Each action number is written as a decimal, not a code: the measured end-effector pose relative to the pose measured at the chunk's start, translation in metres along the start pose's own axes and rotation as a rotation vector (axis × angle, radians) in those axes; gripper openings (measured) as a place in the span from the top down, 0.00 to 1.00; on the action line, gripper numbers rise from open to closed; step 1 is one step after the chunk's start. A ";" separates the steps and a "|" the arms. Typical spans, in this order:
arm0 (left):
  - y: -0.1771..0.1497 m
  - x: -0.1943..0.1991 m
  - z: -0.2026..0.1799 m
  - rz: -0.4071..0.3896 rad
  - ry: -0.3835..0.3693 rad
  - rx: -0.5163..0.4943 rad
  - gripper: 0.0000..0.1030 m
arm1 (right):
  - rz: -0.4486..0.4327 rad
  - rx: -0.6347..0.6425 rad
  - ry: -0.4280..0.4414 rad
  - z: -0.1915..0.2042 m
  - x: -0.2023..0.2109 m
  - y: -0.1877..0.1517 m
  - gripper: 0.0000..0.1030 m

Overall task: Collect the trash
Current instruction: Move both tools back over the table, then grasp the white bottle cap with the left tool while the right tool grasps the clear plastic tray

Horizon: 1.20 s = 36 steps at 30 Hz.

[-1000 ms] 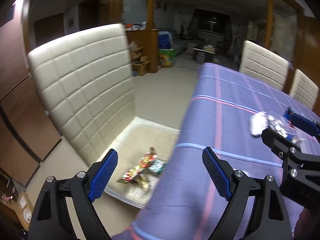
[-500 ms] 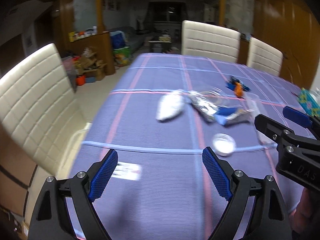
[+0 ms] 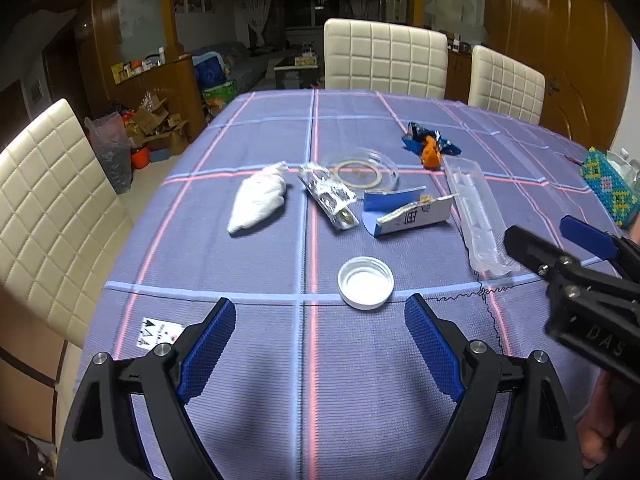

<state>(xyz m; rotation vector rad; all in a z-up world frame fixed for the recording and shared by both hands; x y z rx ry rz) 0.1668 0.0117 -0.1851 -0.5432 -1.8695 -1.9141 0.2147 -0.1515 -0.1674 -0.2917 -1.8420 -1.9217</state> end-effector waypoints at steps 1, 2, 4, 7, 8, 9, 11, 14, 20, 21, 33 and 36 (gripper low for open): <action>-0.001 -0.002 -0.001 0.006 -0.001 0.004 0.18 | 0.002 -0.007 0.001 -0.003 -0.001 -0.001 0.19; -0.001 -0.003 -0.001 0.007 0.001 0.006 0.18 | 0.006 -0.009 -0.003 -0.006 -0.003 -0.002 0.19; -0.003 -0.007 -0.001 0.019 0.000 0.011 0.18 | 0.017 -0.014 -0.008 -0.010 -0.006 -0.004 0.19; -0.007 -0.014 -0.004 0.044 -0.010 0.012 0.18 | 0.028 -0.029 -0.010 -0.012 -0.011 -0.006 0.19; -0.008 -0.016 -0.005 0.050 -0.016 0.011 0.18 | 0.030 -0.032 -0.007 -0.011 -0.012 -0.006 0.19; -0.008 -0.018 -0.007 0.058 -0.024 0.009 0.18 | 0.033 -0.033 -0.003 -0.010 -0.014 -0.006 0.19; -0.009 -0.023 -0.012 0.068 -0.033 -0.003 0.18 | 0.040 -0.028 -0.002 -0.007 -0.019 -0.008 0.19; -0.006 -0.032 -0.017 0.066 -0.021 -0.039 0.18 | 0.052 -0.025 -0.003 -0.005 -0.024 -0.009 0.19; -0.014 -0.055 -0.019 0.121 -0.029 -0.037 0.18 | 0.085 -0.022 -0.003 -0.003 -0.037 -0.013 0.19; -0.015 -0.057 -0.018 0.127 -0.031 -0.028 0.18 | 0.092 -0.022 -0.003 -0.003 -0.040 -0.014 0.19; -0.008 -0.056 -0.021 0.070 -0.071 -0.054 0.62 | 0.181 -0.043 -0.022 -0.002 -0.059 -0.036 0.48; -0.008 -0.053 -0.020 0.064 -0.074 -0.050 0.62 | 0.165 -0.050 -0.036 -0.005 -0.053 -0.035 0.51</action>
Point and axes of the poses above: each gripper's, at about its wrist camera, not at the fingertips, and x roughly against the way its jaws point, z to its left, y to its top, the point moved 9 cm from there along -x, roughly the way its jaws point, and after that the axes turned 15 degrees about -z, right-handed, at the moved point
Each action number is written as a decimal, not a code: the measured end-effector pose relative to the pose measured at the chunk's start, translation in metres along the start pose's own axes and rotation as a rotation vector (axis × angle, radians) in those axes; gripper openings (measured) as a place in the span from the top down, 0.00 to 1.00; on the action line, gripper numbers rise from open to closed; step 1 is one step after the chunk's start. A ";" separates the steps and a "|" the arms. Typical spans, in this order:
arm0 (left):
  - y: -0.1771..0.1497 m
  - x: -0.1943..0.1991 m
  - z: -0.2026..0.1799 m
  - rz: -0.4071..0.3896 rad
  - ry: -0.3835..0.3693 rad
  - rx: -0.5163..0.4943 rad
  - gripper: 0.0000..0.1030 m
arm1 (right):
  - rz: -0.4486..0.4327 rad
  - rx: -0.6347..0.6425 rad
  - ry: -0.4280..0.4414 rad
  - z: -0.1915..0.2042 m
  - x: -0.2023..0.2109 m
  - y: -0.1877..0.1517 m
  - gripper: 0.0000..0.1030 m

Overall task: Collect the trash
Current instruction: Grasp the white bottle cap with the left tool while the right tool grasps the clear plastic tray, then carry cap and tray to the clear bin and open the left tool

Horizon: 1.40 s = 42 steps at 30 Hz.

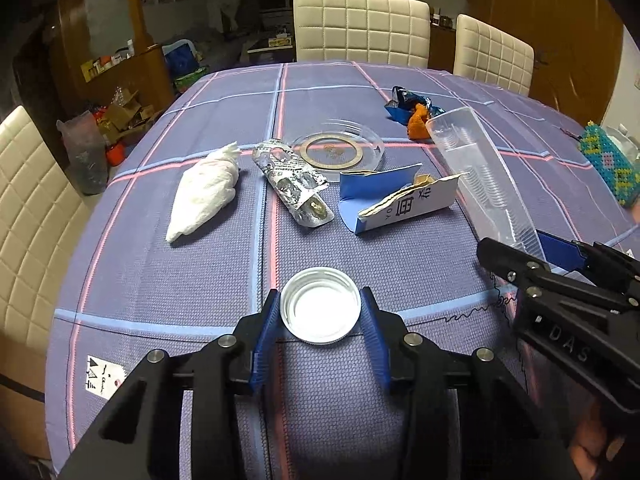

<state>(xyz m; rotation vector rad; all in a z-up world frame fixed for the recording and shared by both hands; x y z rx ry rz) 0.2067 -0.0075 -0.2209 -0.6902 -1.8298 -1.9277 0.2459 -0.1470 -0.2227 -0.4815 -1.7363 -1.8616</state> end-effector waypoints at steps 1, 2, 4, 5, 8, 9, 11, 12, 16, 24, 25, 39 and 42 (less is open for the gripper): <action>0.001 0.003 0.000 -0.009 0.004 -0.004 0.62 | -0.005 0.001 -0.005 0.000 0.002 0.000 0.51; 0.002 0.005 0.001 -0.017 0.008 -0.007 0.62 | -0.016 0.004 -0.016 -0.001 0.005 0.001 0.52; 0.005 0.014 0.003 -0.044 0.021 -0.020 0.62 | -0.040 0.013 -0.030 -0.001 0.010 0.004 0.52; 0.007 0.018 0.004 -0.056 0.026 -0.023 0.62 | -0.059 0.018 -0.042 -0.001 0.014 0.007 0.53; 0.014 0.029 0.008 -0.090 0.035 -0.022 0.62 | -0.120 0.038 -0.067 0.001 0.030 0.015 0.53; 0.016 0.034 0.010 -0.104 0.040 -0.022 0.62 | -0.129 0.044 -0.065 0.003 0.033 0.017 0.53; 0.020 0.043 0.015 -0.130 0.053 -0.022 0.62 | -0.142 0.058 -0.054 0.010 0.039 0.019 0.53; 0.021 0.048 0.017 -0.141 0.058 -0.022 0.62 | -0.151 0.070 -0.049 0.015 0.043 0.020 0.53; 0.025 0.066 0.027 -0.190 0.080 -0.025 0.62 | -0.185 0.127 -0.020 0.037 0.056 0.024 0.53; 0.029 0.091 0.056 -0.235 0.133 0.005 0.62 | -0.254 0.217 0.045 0.081 0.082 0.031 0.53; 0.028 0.096 0.060 -0.242 0.137 0.010 0.62 | -0.258 0.223 0.052 0.085 0.084 0.032 0.53; 0.019 0.131 0.102 -0.296 0.199 0.066 0.62 | -0.296 0.297 0.101 0.129 0.110 0.032 0.52; 0.019 0.136 0.111 -0.310 0.219 0.070 0.62 | -0.295 0.309 0.116 0.140 0.109 0.032 0.52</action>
Point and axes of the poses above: each gripper's, at about its wrist camera, not at the fingertips, and x roughly against the way its jaws point, z to its left, y to its top, the point moved 9 cm from there along -x, roughly the way its jaws point, and after that the axes turned 15 degrees about -z, right-handed, at the moved point
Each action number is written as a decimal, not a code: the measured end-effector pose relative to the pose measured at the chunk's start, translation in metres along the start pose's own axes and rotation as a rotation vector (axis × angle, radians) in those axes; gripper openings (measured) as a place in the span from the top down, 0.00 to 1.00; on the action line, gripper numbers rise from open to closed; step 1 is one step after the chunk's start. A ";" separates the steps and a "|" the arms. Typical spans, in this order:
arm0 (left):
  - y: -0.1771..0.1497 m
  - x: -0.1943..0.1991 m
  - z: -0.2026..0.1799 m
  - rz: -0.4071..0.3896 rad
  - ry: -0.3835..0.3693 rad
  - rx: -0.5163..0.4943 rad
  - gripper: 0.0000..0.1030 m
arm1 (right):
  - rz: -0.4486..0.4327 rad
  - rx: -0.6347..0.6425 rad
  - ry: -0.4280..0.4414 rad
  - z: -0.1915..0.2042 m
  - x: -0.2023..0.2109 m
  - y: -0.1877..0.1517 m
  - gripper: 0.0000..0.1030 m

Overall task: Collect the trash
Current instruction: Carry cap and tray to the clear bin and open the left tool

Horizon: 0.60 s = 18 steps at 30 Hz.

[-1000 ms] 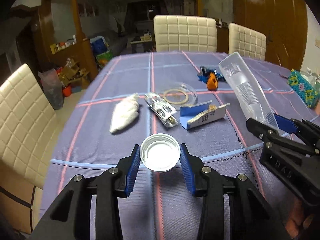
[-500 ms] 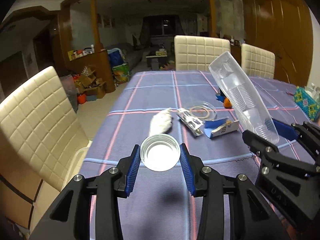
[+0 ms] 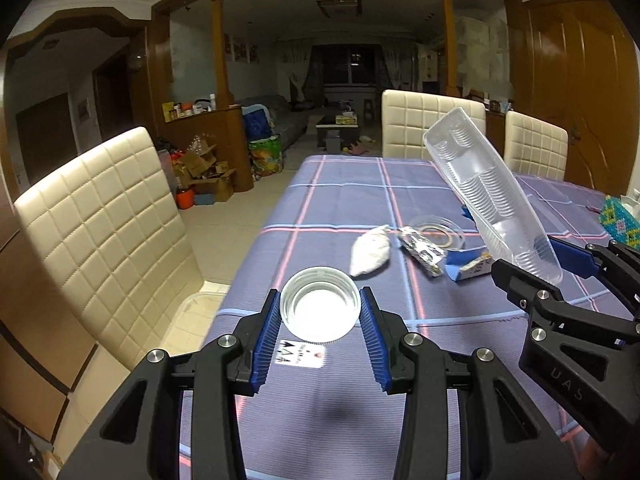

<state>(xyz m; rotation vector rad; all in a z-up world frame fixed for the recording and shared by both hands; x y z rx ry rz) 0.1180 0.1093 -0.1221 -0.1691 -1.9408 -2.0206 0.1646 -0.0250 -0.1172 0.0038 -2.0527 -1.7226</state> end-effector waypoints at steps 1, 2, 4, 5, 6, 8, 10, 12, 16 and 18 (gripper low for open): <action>0.000 0.000 0.005 -0.003 0.006 0.004 0.62 | 0.002 0.003 0.009 0.004 -0.001 0.001 0.52; 0.000 0.000 0.007 -0.003 0.010 0.008 0.62 | 0.004 0.005 0.016 0.007 -0.003 0.001 0.52; -0.002 -0.001 0.015 -0.005 0.024 0.018 0.62 | 0.014 0.011 0.034 0.016 -0.007 0.001 0.52; -0.003 -0.001 0.021 -0.002 0.033 0.026 0.62 | 0.021 0.013 0.049 0.021 -0.009 0.001 0.52; -0.004 -0.002 0.026 0.001 0.039 0.032 0.62 | 0.025 0.014 0.060 0.025 -0.011 0.002 0.52; -0.007 -0.003 0.037 0.005 0.059 0.045 0.62 | 0.030 0.022 0.080 0.035 -0.015 0.003 0.52; -0.010 -0.004 0.046 0.011 0.075 0.052 0.62 | 0.033 0.033 0.099 0.045 -0.018 0.004 0.52; -0.012 -0.004 0.054 0.017 0.088 0.058 0.62 | 0.036 0.042 0.119 0.055 -0.024 0.006 0.52; -0.019 -0.006 0.076 0.029 0.123 0.081 0.62 | 0.052 0.052 0.171 0.080 -0.035 0.008 0.52; -0.023 -0.007 0.087 0.036 0.140 0.092 0.62 | 0.053 0.068 0.189 0.092 -0.040 0.010 0.52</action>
Point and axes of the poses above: each gripper's, at about its wrist camera, not at the fingertips, and x roughly against the way its jaws point, z to its left, y to its top, the point moved 9 cm from there along -x, roughly the way its jaws point, and after that the axes turned 15 degrees about -z, right-handed, at the moved point
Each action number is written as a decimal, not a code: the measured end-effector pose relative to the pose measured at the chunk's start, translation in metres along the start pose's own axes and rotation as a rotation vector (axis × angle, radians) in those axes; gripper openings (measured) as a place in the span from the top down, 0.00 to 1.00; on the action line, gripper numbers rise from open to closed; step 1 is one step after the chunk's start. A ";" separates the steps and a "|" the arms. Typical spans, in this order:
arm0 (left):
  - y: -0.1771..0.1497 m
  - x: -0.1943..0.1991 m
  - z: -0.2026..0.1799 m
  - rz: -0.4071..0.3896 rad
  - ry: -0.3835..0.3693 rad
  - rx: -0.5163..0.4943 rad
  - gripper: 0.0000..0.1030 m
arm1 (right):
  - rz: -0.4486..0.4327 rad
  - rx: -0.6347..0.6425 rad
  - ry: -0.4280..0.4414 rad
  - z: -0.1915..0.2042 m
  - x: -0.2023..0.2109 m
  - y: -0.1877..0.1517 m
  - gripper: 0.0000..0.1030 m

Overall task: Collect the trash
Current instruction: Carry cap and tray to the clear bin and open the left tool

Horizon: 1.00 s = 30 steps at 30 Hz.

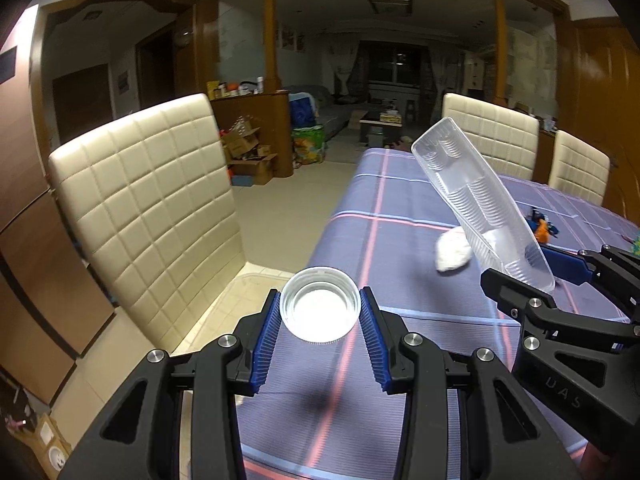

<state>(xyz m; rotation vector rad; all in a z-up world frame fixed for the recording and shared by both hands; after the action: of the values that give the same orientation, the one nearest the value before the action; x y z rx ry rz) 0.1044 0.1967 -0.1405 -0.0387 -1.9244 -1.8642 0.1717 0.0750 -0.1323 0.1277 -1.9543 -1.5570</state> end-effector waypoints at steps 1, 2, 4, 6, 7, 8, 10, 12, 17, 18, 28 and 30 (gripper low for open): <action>-0.001 -0.001 0.004 0.004 0.006 0.004 0.62 | 0.002 0.006 0.011 0.006 -0.004 0.002 0.52; -0.003 -0.003 0.011 0.011 0.015 0.010 0.62 | 0.004 0.008 0.022 0.012 -0.007 0.003 0.52; -0.005 -0.007 0.023 0.019 0.033 0.021 0.62 | 0.003 0.015 0.037 0.021 -0.013 0.007 0.52; -0.007 -0.009 0.036 0.026 0.054 0.034 0.62 | 0.000 0.025 0.052 0.032 -0.019 0.011 0.52; -0.007 -0.011 0.044 0.029 0.067 0.040 0.62 | 0.001 0.028 0.059 0.036 -0.022 0.012 0.52; -0.008 -0.013 0.049 0.031 0.075 0.043 0.62 | 0.003 0.032 0.069 0.042 -0.026 0.013 0.52; -0.010 -0.016 0.062 0.040 0.095 0.054 0.62 | 0.006 0.037 0.081 0.051 -0.031 0.015 0.52; -0.013 -0.022 0.071 0.053 0.105 0.066 0.62 | 0.010 0.044 0.094 0.059 -0.038 0.016 0.52; -0.025 -0.041 0.090 0.098 0.121 0.106 0.62 | 0.037 0.056 0.106 0.071 -0.055 0.013 0.51; -0.028 -0.045 0.092 0.108 0.119 0.114 0.62 | 0.042 0.056 0.106 0.071 -0.058 0.012 0.51; -0.035 -0.066 0.090 0.141 0.104 0.104 0.62 | 0.083 0.041 0.104 0.070 -0.081 0.003 0.51; -0.036 -0.069 0.091 0.148 0.103 0.109 0.62 | 0.089 0.041 0.108 0.071 -0.083 0.002 0.51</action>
<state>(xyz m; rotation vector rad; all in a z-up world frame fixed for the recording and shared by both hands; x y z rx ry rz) 0.1268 0.3009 -0.1961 -0.0494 -1.8954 -1.6323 0.2012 0.1729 -0.1718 0.1371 -1.8828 -1.4247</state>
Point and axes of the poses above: each gripper's, at about its wrist camera, not at the fingertips, and x roughly against the way its jaws point, z to its left, y to its top, the point moved 9 cm from there along -x, roughly the way its jaws point, and after that the axes turned 15 degrees about -z, right-handed, at the moved point
